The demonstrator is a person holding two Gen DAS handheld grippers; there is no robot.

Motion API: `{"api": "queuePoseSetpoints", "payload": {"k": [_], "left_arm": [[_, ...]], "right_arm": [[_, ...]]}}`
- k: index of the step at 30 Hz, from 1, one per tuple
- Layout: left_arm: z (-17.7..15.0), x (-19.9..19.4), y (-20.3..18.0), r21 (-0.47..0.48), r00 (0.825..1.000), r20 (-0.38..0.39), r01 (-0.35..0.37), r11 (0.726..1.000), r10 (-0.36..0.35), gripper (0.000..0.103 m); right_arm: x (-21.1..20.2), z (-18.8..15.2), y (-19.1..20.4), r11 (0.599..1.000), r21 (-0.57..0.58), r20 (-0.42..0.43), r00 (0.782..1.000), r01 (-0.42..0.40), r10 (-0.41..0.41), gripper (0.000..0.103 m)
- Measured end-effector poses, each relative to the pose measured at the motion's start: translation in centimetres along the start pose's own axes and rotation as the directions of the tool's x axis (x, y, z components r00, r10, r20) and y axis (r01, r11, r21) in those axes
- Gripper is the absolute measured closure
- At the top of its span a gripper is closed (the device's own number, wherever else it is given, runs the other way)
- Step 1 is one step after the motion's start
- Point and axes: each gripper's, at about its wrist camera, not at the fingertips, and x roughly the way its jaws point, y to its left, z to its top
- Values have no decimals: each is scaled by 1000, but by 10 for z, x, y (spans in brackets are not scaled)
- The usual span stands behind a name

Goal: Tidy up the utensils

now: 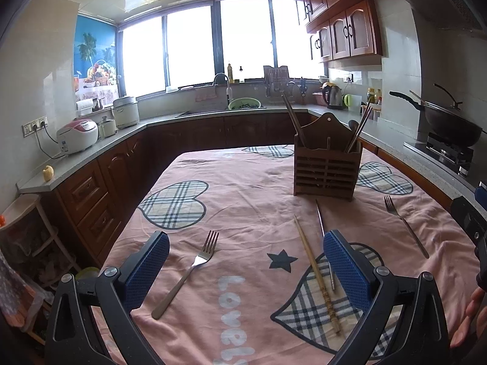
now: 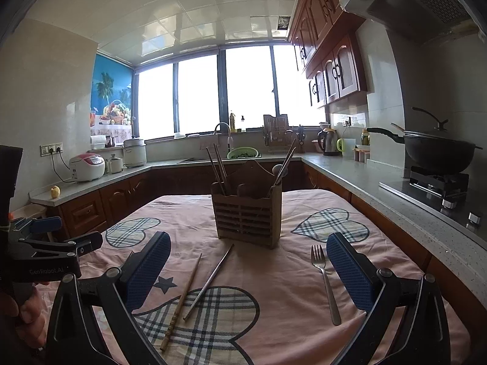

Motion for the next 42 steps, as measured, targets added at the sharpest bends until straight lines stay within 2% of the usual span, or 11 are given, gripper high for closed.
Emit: {"api": "queuePoseSetpoints", "payload": {"k": [11, 18, 42], "left_arm": [[-14, 5, 6, -35, 1000, 16, -5, 999, 6, 1], [-20, 5, 3, -35, 999, 37, -5, 999, 6, 1], [-21, 1, -5, -15, 999, 36, -5, 1000, 5, 1]], "right_arm": [[3, -16, 4, 1000, -1, -40, 999, -11, 11, 0], [-2, -19, 10, 999, -14, -12, 999, -40, 39, 0], [-3, -16, 6, 999, 5, -3, 999, -34, 34, 0]]}}
